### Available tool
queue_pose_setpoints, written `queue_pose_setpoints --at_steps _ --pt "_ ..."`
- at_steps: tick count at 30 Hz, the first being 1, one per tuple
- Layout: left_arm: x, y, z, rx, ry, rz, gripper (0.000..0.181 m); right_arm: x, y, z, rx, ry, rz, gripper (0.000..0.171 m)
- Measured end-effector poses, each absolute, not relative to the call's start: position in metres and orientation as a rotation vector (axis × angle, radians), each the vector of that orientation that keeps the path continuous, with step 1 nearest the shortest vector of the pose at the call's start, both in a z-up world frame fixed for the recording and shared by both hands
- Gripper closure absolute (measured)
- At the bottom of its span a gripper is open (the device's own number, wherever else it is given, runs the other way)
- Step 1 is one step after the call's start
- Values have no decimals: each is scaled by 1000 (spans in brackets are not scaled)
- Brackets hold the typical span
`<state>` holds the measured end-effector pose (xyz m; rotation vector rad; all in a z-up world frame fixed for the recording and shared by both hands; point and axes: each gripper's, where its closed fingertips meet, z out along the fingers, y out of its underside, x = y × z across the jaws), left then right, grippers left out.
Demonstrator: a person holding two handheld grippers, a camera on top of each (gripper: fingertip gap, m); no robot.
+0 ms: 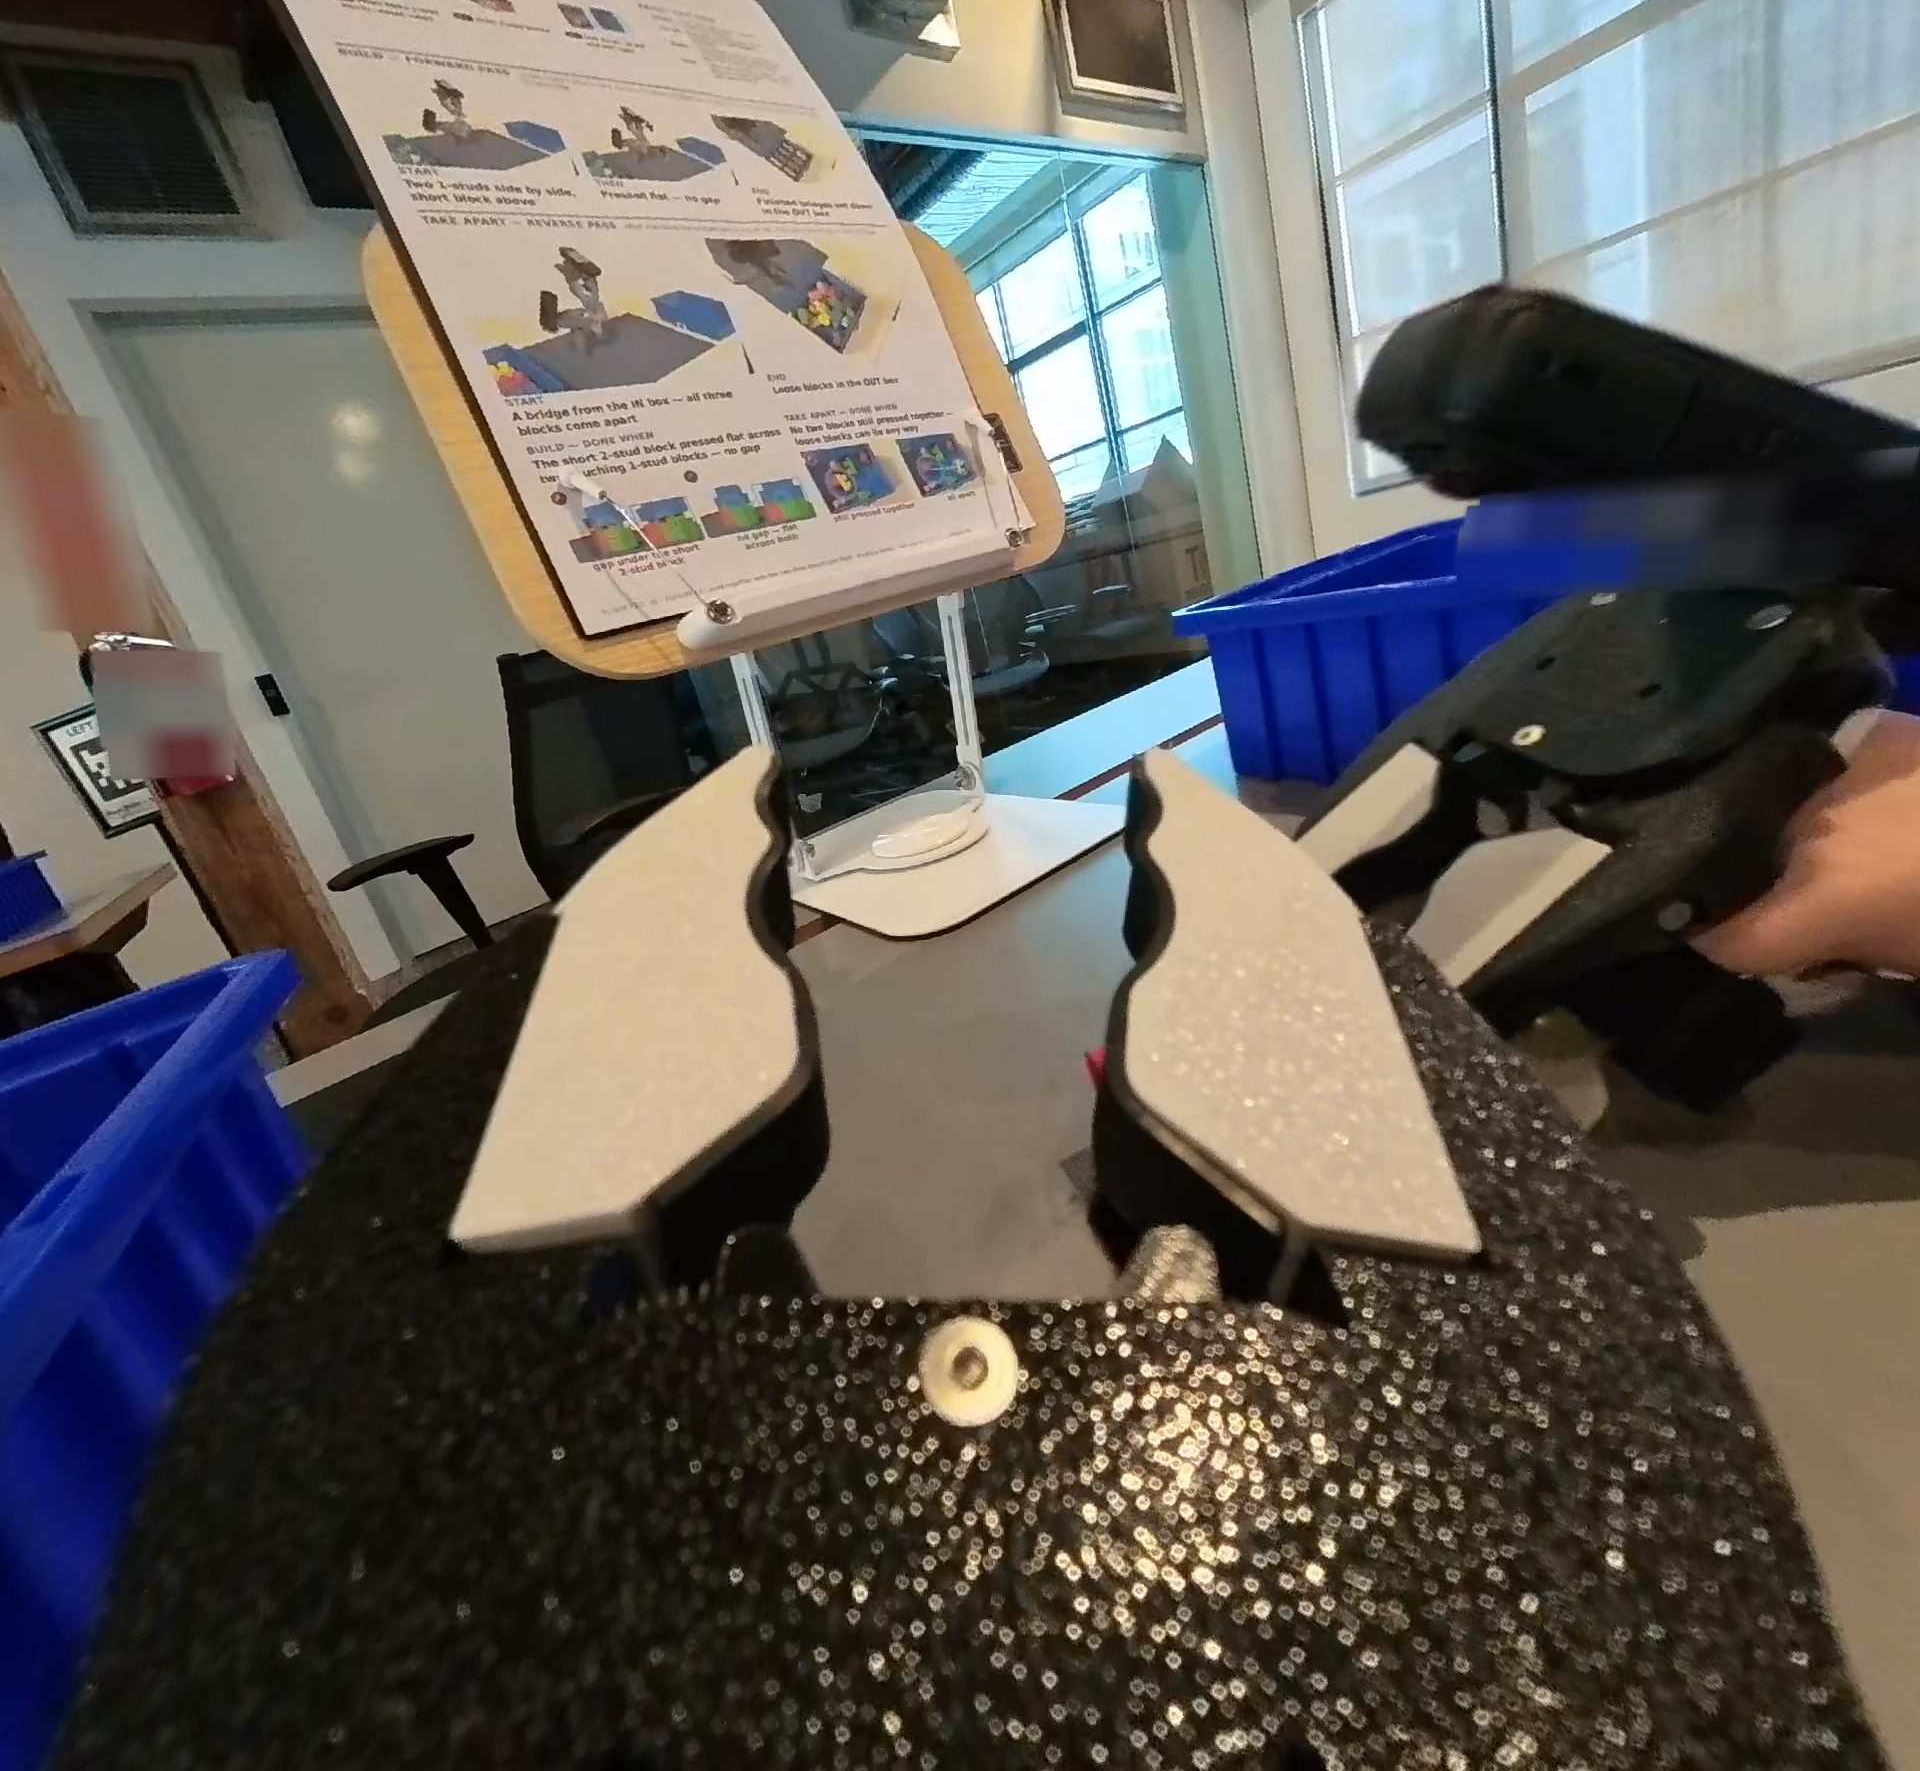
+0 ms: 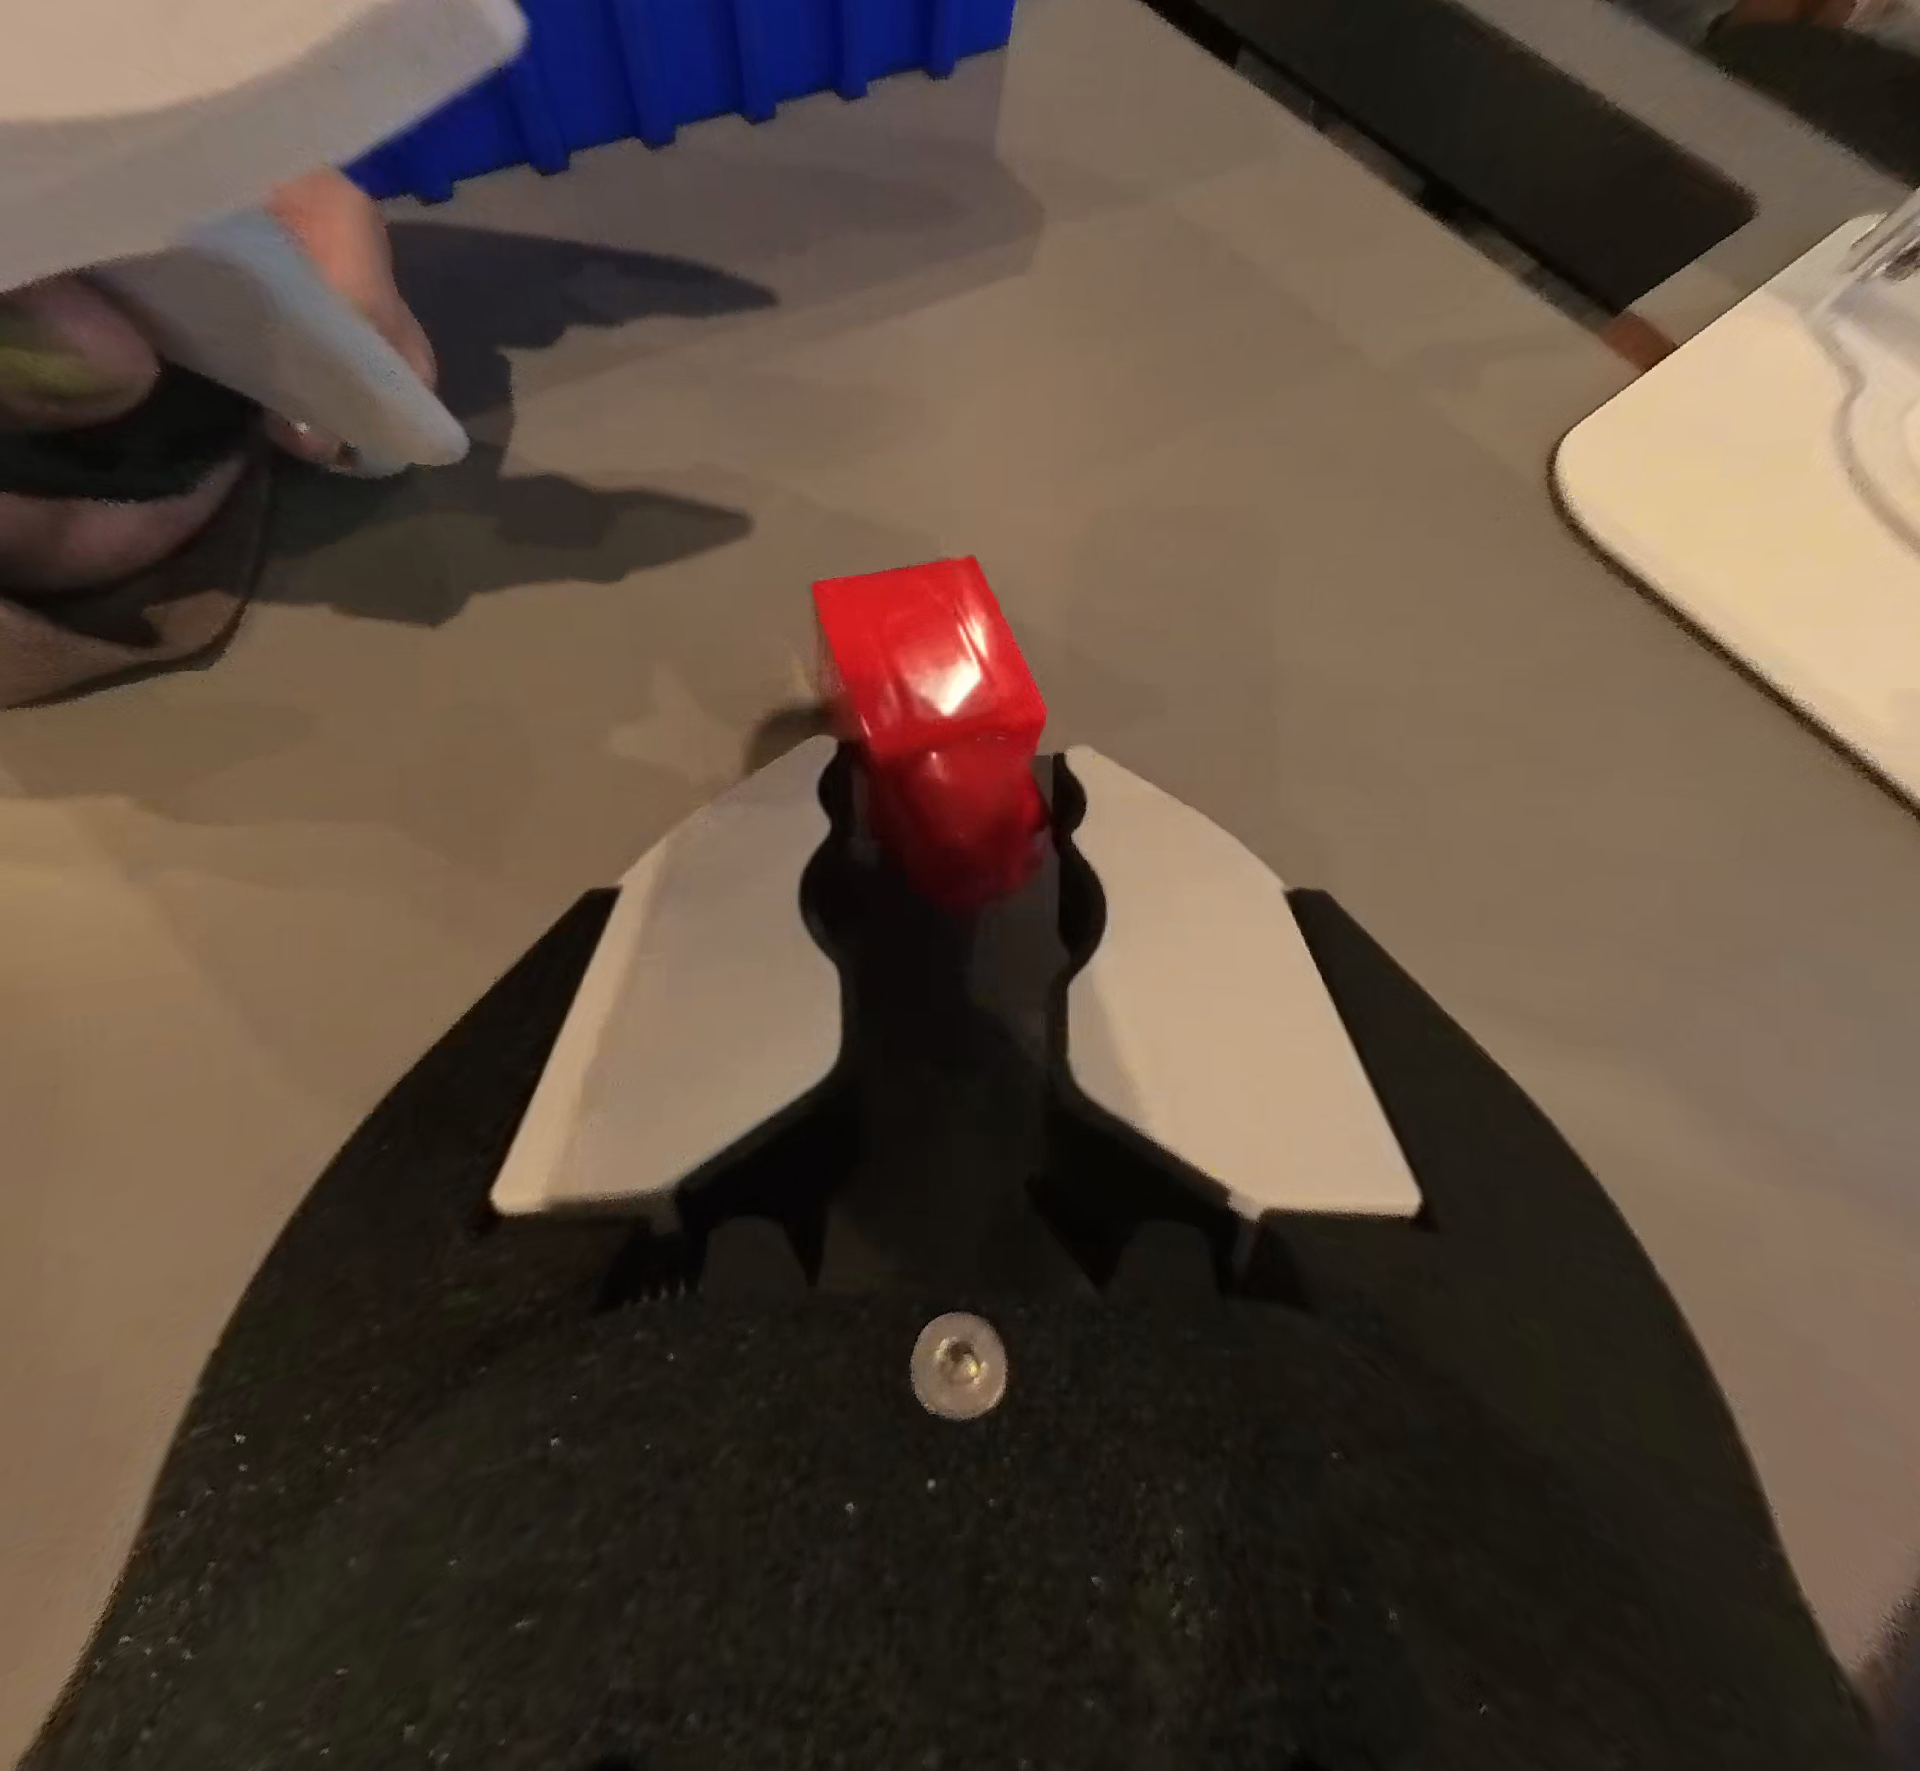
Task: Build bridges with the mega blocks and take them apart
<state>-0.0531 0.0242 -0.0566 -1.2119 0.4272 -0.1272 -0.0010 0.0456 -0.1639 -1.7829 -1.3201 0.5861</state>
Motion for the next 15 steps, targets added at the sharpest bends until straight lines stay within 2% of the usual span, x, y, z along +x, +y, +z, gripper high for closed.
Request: queue_pose_setpoints --at_steps 15 --pt "-53 25 -58 -1218 434 -129 124 36 56 -75 -1383 -1202 169 140"
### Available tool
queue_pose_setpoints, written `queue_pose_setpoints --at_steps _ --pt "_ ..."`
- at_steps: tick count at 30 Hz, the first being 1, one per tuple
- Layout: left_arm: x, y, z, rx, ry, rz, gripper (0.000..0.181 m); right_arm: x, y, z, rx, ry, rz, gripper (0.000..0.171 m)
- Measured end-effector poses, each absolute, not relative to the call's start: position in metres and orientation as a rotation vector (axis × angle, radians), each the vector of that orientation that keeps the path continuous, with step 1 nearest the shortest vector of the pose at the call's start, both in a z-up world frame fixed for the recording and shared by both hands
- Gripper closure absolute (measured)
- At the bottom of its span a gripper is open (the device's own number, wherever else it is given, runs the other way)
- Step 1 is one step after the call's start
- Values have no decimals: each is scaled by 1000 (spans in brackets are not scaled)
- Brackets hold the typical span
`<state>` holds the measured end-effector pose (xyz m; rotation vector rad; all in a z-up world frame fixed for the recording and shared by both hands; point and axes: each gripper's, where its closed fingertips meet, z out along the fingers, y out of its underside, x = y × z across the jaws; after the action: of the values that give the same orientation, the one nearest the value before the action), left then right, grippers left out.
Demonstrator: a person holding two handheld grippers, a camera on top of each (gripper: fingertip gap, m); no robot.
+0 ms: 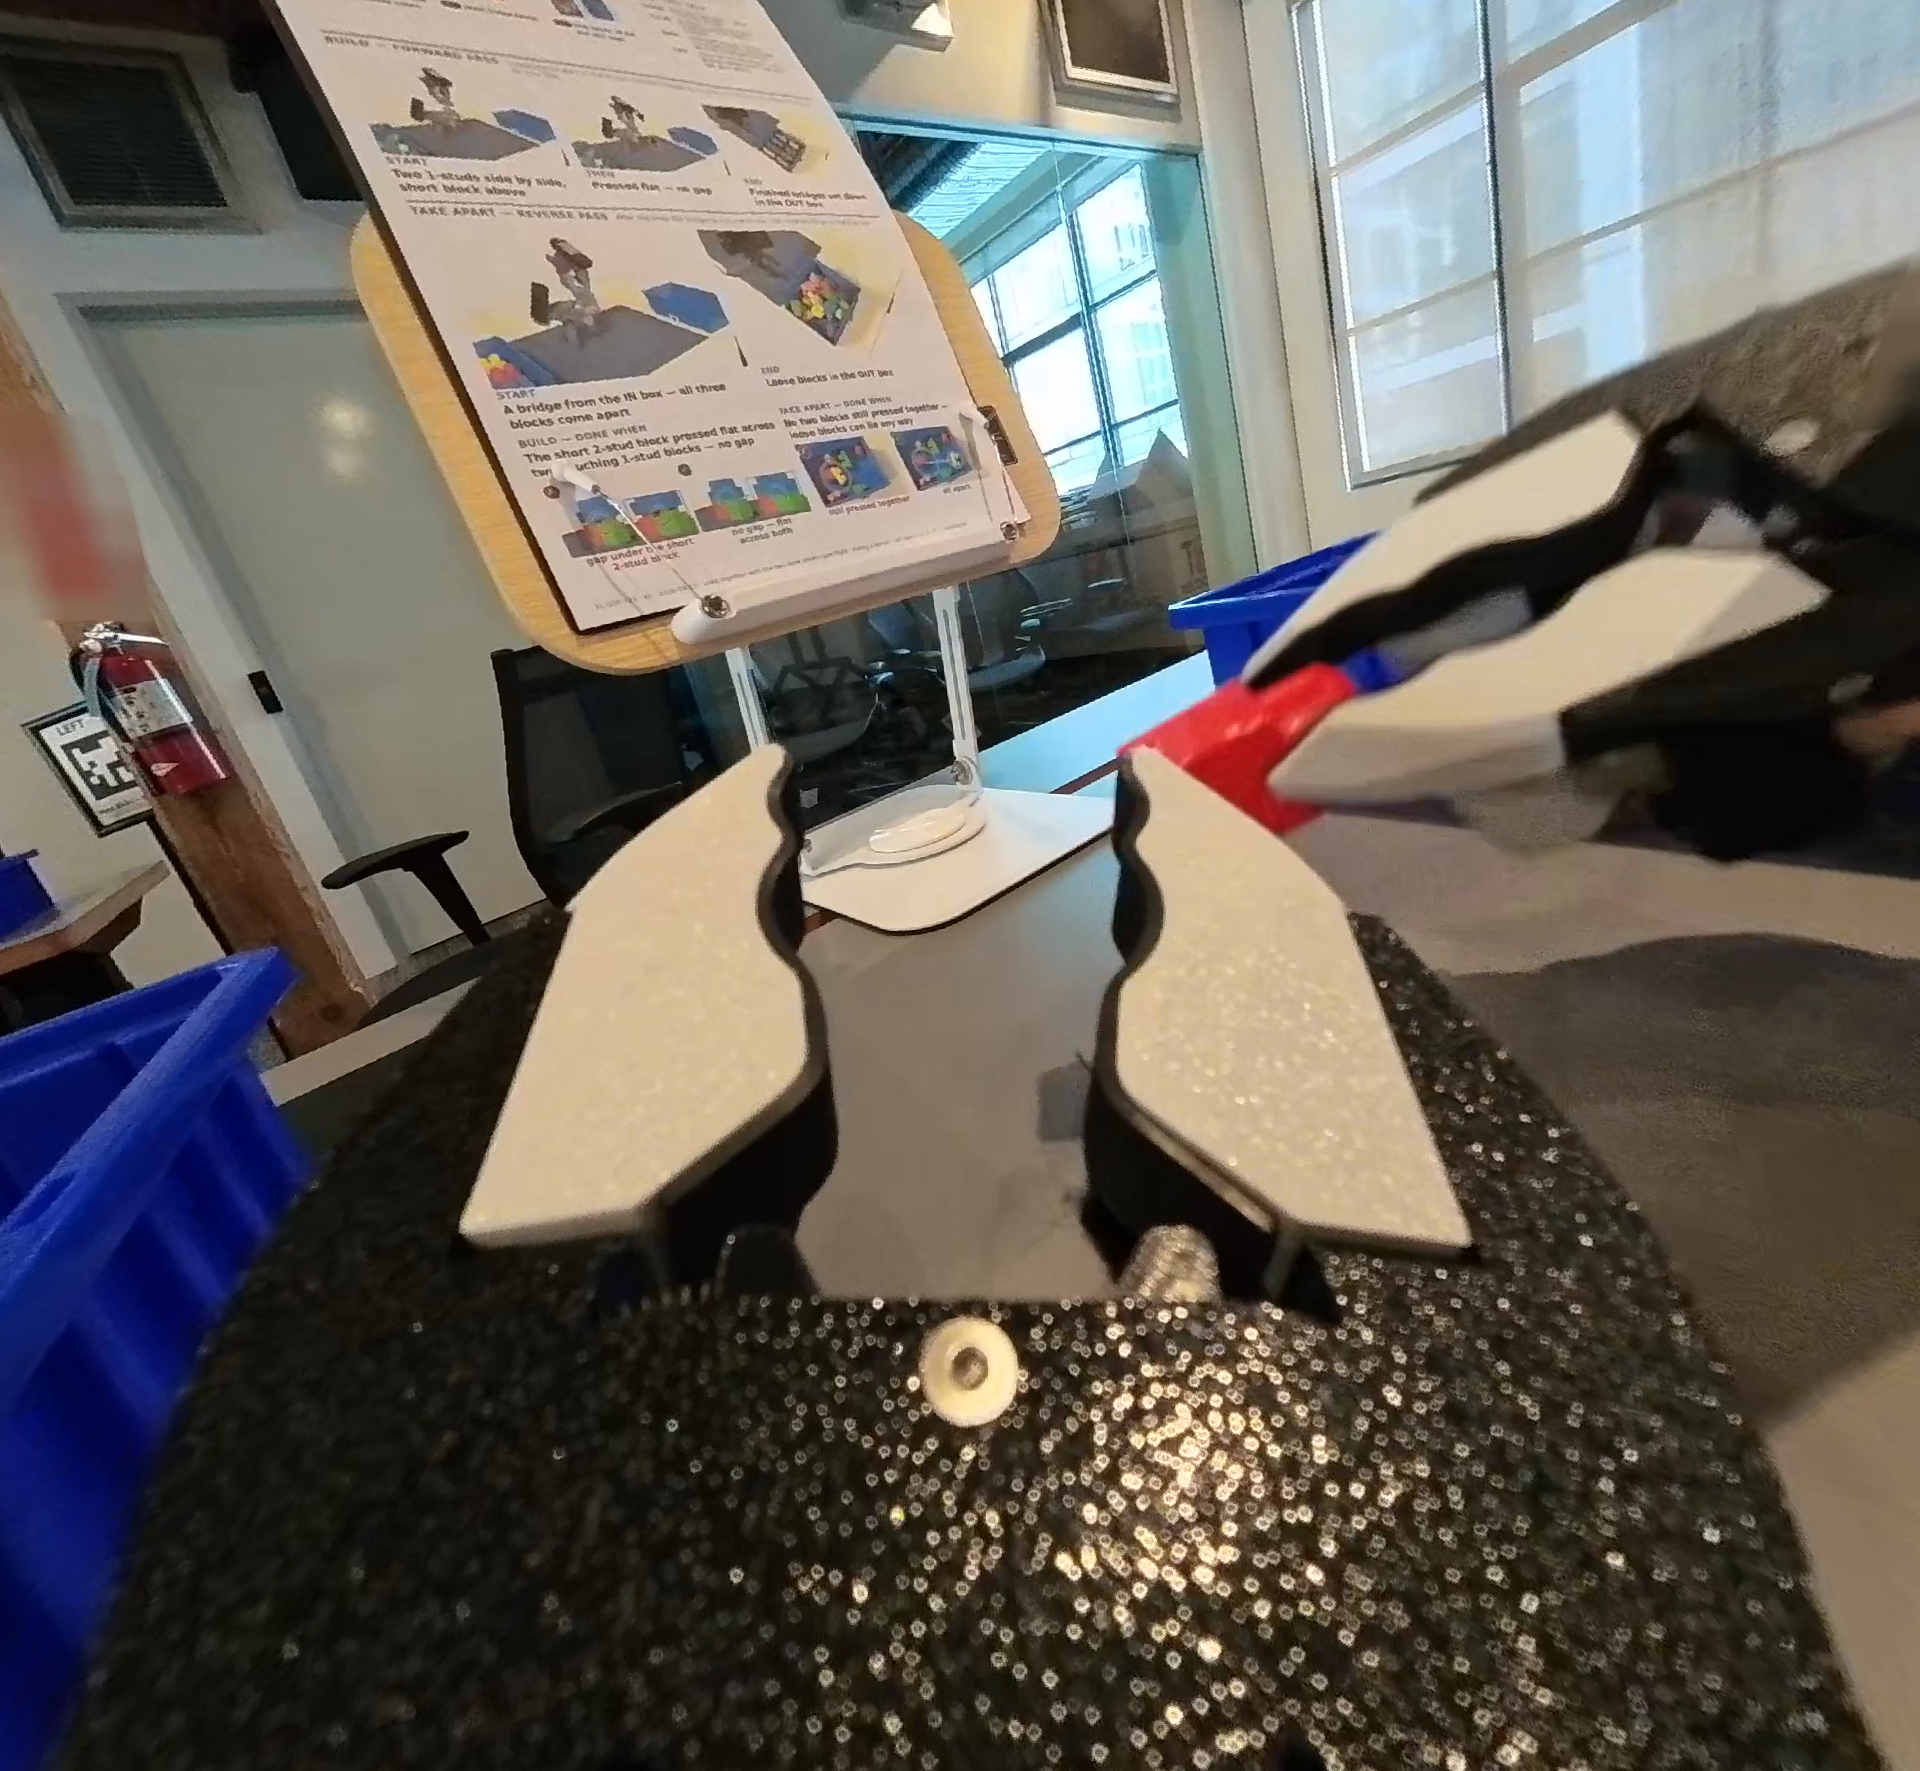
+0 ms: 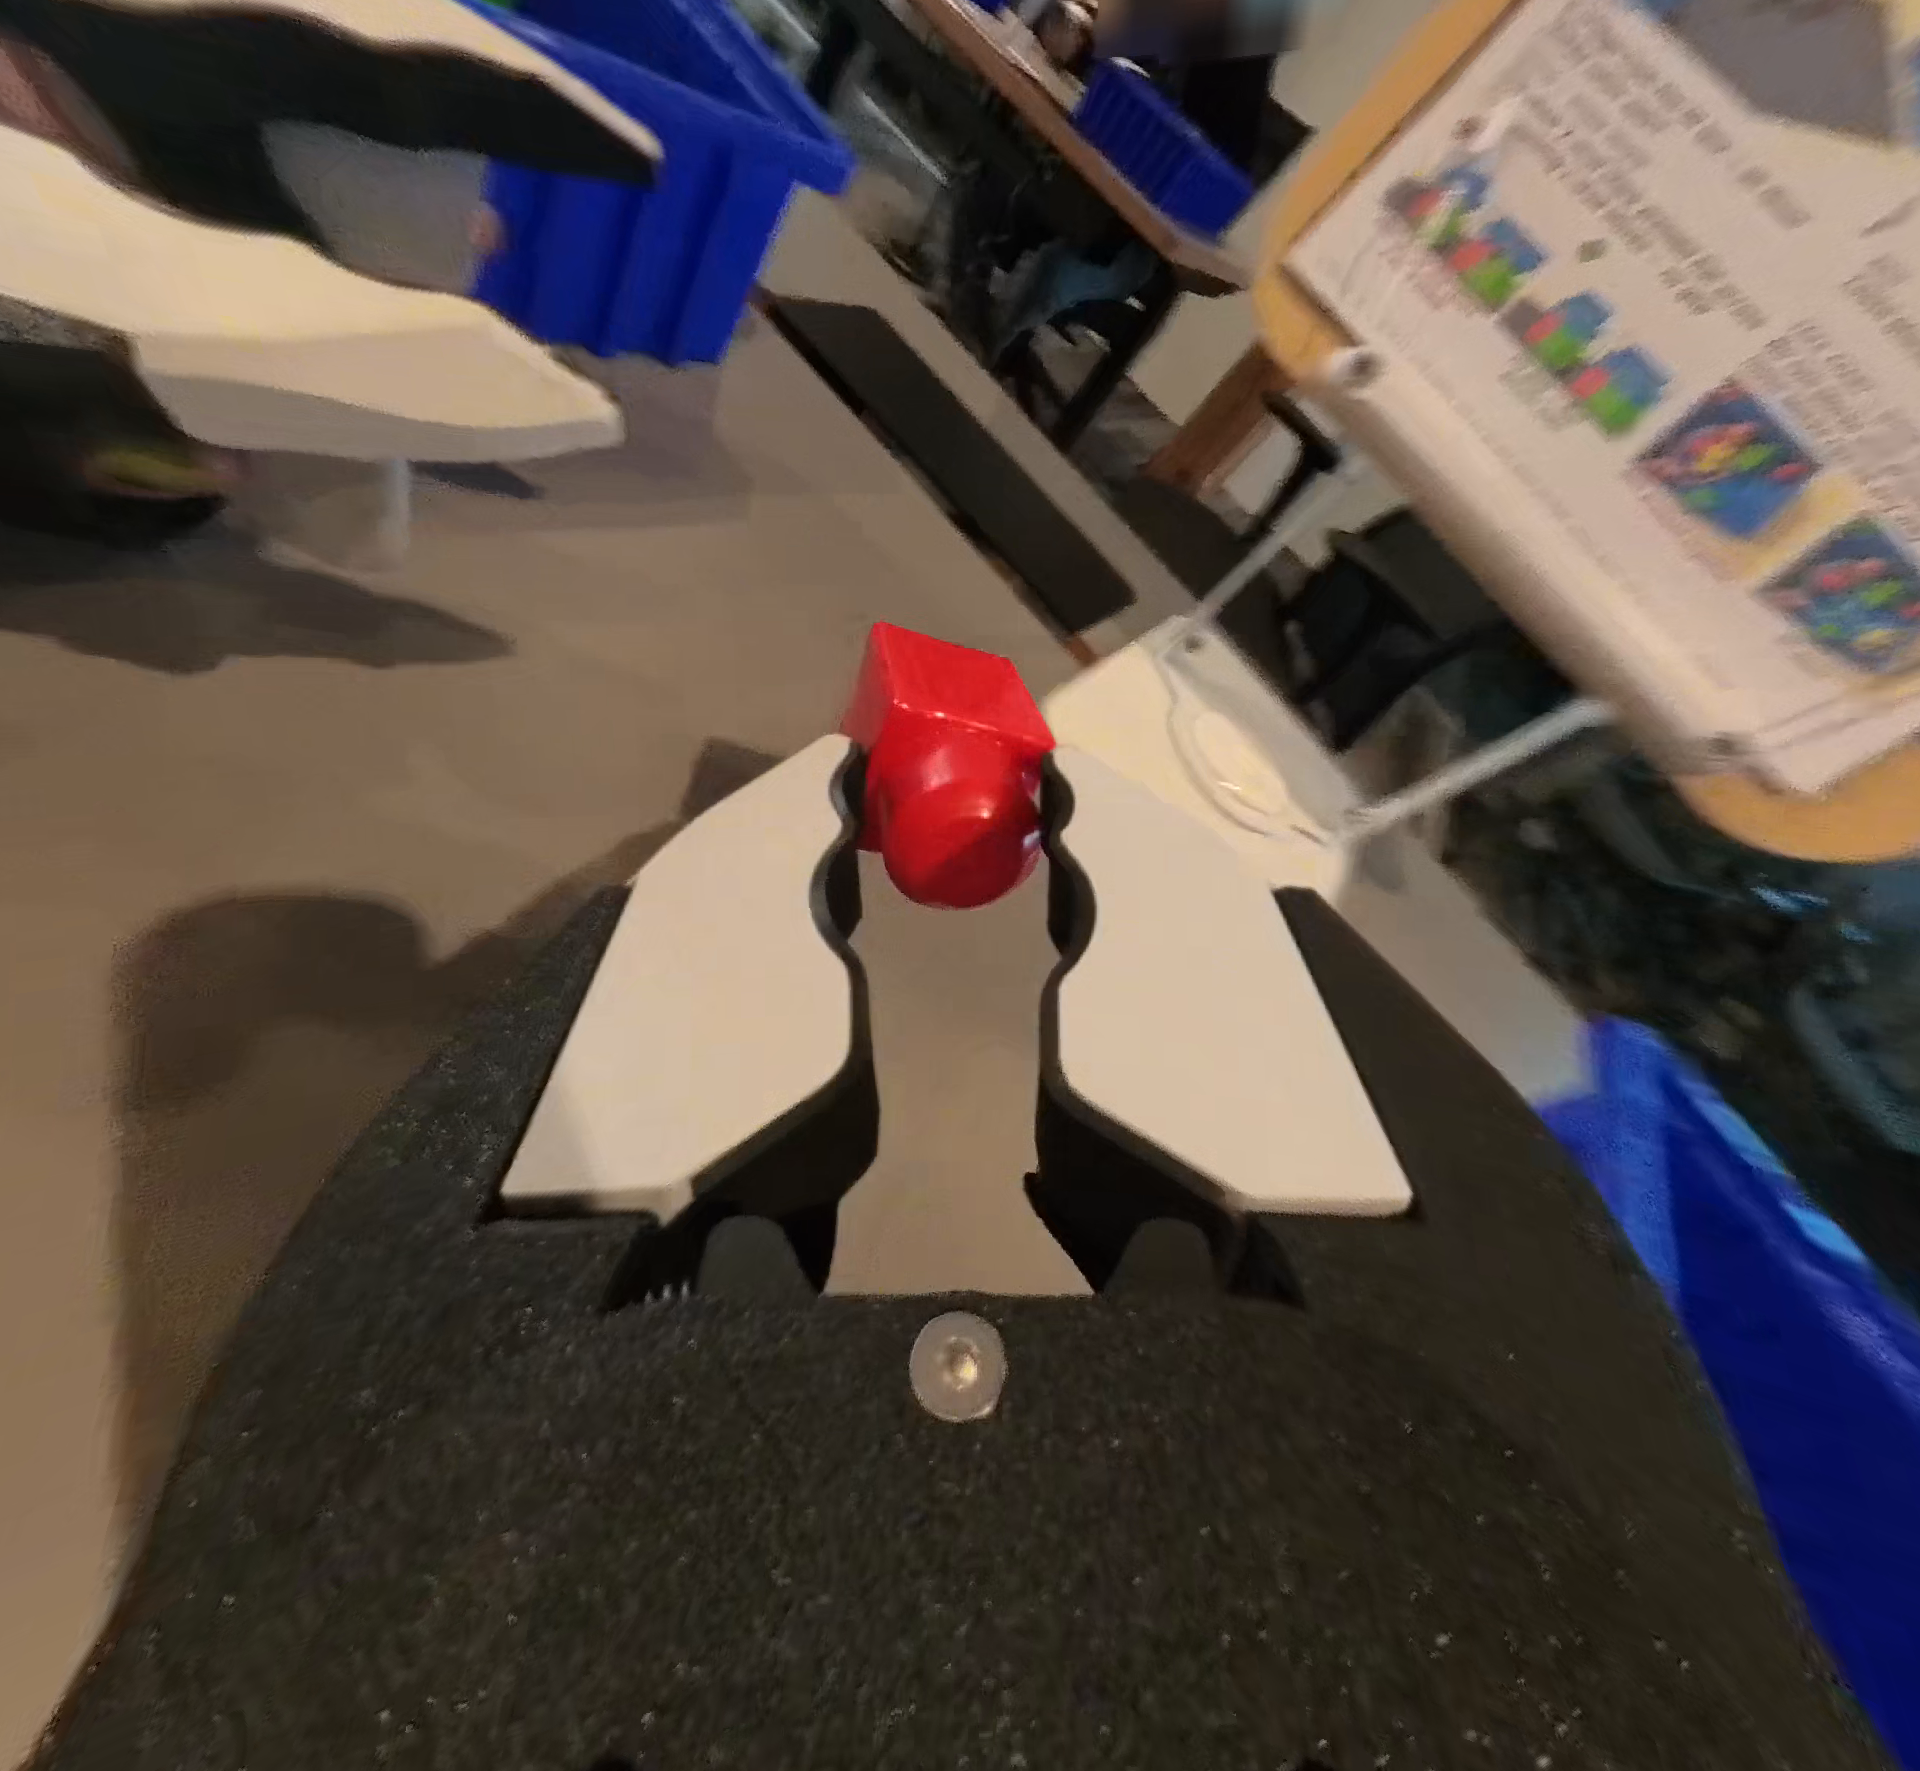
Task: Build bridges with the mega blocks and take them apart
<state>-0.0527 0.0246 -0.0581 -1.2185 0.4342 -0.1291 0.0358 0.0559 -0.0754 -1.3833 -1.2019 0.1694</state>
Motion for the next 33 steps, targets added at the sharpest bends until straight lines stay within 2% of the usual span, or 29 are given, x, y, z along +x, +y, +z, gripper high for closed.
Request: queue_pose_setpoints --at_steps 3,5,7,11,16,17,20,22,25,27,32,33 --pt "-53 24 -58 -1225 432 -139 126 94 66 -31 -1377 -1115 -205 140" --pt "-53 25 -59 -1229 429 -139 126 139 72 -16 -1477 -1037 -289 140" --pt "-53 25 -58 -1228 428 -139 126 187 78 -18 -1632 -953 -298 140" --pt "-51 26 -59 -1232 436 -140 126 281 82 -34 -1852 -814 -575 139" --pt "-50 26 -61 -1239 448 -137 126 315 78 -48 -1902 -773 -618 139" --pt "-50 26 -61 -1240 450 -137 125 316 79 -43 -1865 -761 -625 134" --pt "-48 27 -64 -1253 462 -142 119 299 79 -21 -1745 -698 -500 98" --pt "-45 28 -64 -1249 474 -132 110 279 78 -8 -1696 -676 -352 78" --pt "-41 27 -62 -1220 491 -119 85 247 74 17 -1584 -645 -141 50" --pt "-40 26 -60 -1200 501 -105 77 224 70 32 -1504 -646 -3 27" --pt "-34 23 -59 -1185 530 -126 73 139 57 47 -1397 -792 378 26" --pt "-33 23 -60 -1185 536 -132 75 116 54 47 -1393 -850 447 33"
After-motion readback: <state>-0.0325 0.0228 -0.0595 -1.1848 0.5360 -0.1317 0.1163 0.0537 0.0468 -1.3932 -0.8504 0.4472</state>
